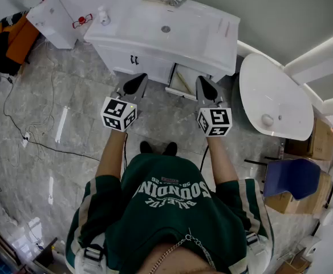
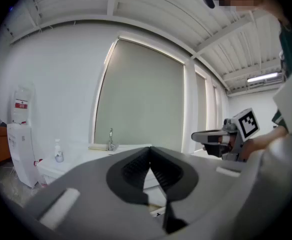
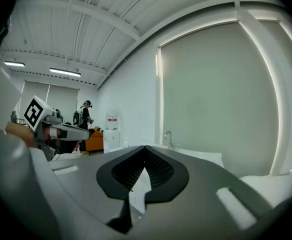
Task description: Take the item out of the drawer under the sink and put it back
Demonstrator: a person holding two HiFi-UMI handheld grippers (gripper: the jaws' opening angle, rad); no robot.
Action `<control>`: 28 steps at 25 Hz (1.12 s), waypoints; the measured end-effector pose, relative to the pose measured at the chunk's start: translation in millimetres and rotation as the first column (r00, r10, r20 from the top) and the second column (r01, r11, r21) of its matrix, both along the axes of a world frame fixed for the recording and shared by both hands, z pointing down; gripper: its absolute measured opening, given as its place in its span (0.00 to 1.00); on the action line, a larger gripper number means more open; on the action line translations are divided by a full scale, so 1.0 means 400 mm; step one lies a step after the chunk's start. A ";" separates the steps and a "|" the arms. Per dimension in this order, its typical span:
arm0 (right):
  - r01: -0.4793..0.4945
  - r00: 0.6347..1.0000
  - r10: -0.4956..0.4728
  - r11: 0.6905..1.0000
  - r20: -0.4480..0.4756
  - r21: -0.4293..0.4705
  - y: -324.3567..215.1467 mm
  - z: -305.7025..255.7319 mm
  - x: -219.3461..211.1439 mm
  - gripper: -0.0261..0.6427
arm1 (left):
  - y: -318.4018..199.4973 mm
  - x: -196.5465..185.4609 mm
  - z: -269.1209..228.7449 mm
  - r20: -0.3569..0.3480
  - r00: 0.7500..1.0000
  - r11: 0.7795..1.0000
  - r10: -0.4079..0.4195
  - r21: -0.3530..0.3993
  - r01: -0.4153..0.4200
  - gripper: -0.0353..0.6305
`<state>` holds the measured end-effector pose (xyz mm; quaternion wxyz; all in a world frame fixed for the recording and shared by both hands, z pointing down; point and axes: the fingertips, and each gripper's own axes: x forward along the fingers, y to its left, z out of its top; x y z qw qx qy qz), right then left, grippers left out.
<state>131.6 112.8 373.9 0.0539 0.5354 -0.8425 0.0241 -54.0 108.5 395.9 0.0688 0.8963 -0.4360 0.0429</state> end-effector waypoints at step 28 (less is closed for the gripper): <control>-0.058 0.998 0.058 0.998 0.006 -0.018 -0.005 0.025 -0.169 0.04 | -0.022 -0.172 0.033 -0.017 0.999 0.999 0.051 -0.009 -0.051 0.13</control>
